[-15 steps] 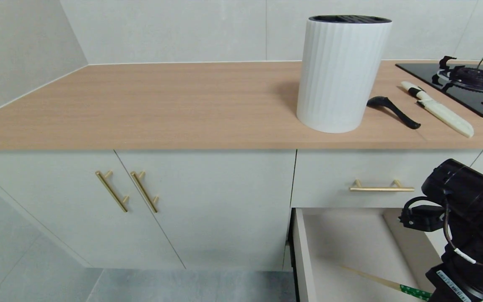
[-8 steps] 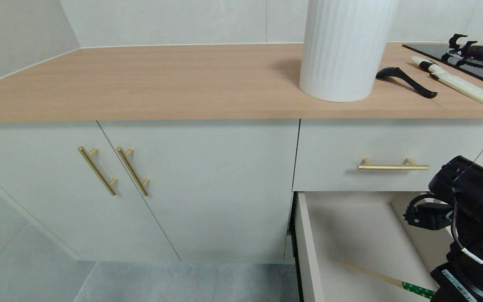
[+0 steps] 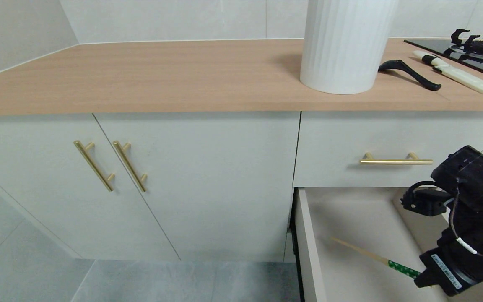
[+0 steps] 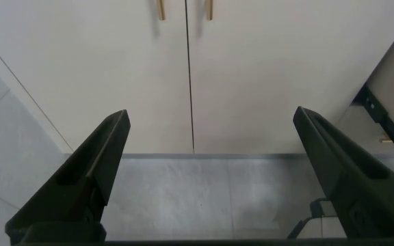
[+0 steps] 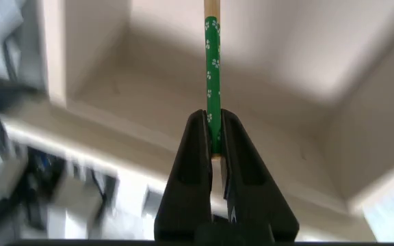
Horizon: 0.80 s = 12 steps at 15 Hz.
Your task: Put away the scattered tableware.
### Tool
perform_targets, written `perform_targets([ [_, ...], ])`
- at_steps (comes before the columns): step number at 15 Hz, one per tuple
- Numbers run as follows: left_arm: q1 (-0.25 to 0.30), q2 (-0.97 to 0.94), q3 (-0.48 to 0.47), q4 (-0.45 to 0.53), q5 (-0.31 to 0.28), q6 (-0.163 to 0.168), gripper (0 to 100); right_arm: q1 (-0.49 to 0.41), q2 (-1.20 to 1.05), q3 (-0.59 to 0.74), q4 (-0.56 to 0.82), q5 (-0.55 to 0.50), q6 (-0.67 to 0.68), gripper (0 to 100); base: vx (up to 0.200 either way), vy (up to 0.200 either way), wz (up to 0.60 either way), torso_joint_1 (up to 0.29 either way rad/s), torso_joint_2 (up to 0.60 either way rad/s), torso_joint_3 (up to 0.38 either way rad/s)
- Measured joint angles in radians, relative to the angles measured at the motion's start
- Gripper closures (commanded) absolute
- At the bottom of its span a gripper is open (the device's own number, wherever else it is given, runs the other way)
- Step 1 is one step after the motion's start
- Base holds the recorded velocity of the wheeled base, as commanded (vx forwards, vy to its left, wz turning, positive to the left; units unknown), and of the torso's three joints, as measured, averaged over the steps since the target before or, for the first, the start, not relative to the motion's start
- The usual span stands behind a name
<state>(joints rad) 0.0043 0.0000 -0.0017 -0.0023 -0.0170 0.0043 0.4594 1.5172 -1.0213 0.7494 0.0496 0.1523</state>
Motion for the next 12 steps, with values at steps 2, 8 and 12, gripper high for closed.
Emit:
perform_targets([
  [2,0.000,0.000,0.000,0.000,0.000,0.000,0,0.004,0.017,0.034,-0.142,-0.016,0.089,100,0.000,0.000,0.00,0.000,0.00,0.000],
  [8,0.000,0.000,0.000,0.000,0.000,0.000,0,0.056,0.196,0.058,-0.343,-0.109,0.300,100,0.000,0.000,0.00,0.000,0.00,0.000],
  [12,0.000,0.000,0.000,0.000,0.000,0.000,0,0.071,0.308,0.120,-0.577,-0.141,0.331,100,0.000,0.000,0.00,0.000,0.00,0.000],
])
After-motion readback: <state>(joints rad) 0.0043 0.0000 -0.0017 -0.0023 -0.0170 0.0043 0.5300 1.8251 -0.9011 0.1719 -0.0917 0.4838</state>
